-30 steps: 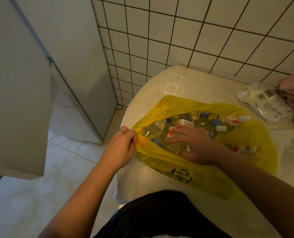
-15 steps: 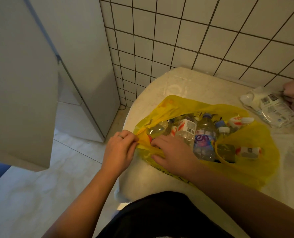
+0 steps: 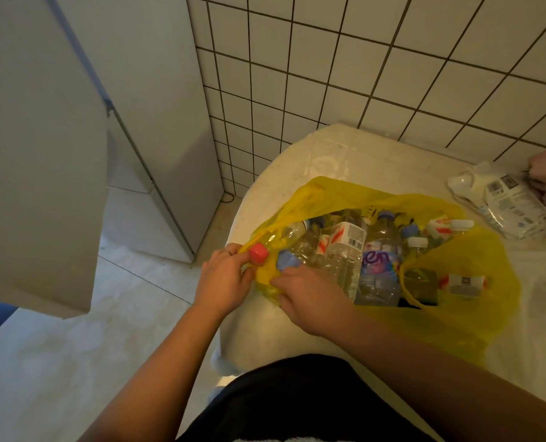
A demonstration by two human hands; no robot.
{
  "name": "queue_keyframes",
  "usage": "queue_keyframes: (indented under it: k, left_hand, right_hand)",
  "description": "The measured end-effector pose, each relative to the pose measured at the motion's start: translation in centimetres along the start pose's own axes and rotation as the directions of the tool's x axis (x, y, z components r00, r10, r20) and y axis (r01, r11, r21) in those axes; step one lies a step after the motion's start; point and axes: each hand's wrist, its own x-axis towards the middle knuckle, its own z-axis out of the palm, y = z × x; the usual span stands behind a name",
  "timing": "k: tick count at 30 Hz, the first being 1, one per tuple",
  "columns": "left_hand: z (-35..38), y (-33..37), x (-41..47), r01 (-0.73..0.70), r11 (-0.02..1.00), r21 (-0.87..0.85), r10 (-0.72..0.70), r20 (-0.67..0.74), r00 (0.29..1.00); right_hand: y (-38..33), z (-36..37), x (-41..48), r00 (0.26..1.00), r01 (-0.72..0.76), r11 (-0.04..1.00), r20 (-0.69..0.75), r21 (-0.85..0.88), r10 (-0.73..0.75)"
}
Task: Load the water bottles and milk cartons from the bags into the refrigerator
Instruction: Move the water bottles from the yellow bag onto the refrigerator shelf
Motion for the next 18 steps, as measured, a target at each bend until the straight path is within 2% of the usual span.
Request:
queue_keyframes:
  k: [2,4,6,7,8,10,14,18]
  left_hand:
    - [-0.5,-0.1,-0.3,0.066,0.996,-0.052,-0.069,-0.062,0.996]
    - [-0.9,0.5,-0.6,0.060,0.961,-0.271,-0.088,-0.095,0.992]
    - [-1.4,1.7,0.2,0.111,0.779,-0.617,-0.179,-0.049,0.983]
    - [-1.6,2.2,1.1,0.157,0.700,-0.696,-0.225,-0.007,0.974]
    - [-1.8,2.7,2.0,0.185,0.693,-0.697,-0.238,0.021,0.971]
    - [-1.7,3.3,3.1,0.197,0.750,-0.632,-0.205,0.061,0.977]
    - [-1.2,2.8,2.9,0.141,0.830,-0.540,-0.168,-0.002,0.986]
    - [-0.5,2.5,2.1,0.087,0.862,-0.499,-0.144,-0.077,0.987]
  right_hand:
    - [0.3,-0.8,-0.5,1.000,0.004,0.998,0.006,0.061,-0.004]
    - [1.5,-1.9,-1.3,0.993,-0.030,0.990,-0.109,0.138,0.045]
    - [3.3,-3.0,-2.0,0.972,-0.076,0.984,-0.207,0.159,0.109]
    - [4.0,-3.4,-2.1,0.961,-0.100,0.981,-0.240,0.165,0.138]
    - [4.5,-3.6,-2.2,0.951,-0.120,0.976,-0.262,0.180,0.165]
    - [5.3,-3.8,-2.1,0.941,-0.134,0.972,-0.281,0.195,0.186]
    - [6.6,-3.6,-2.4,0.935,-0.165,0.976,-0.292,0.143,0.201]
    - [7.8,-3.7,-2.9,0.926,-0.234,0.967,-0.279,0.102,0.254]
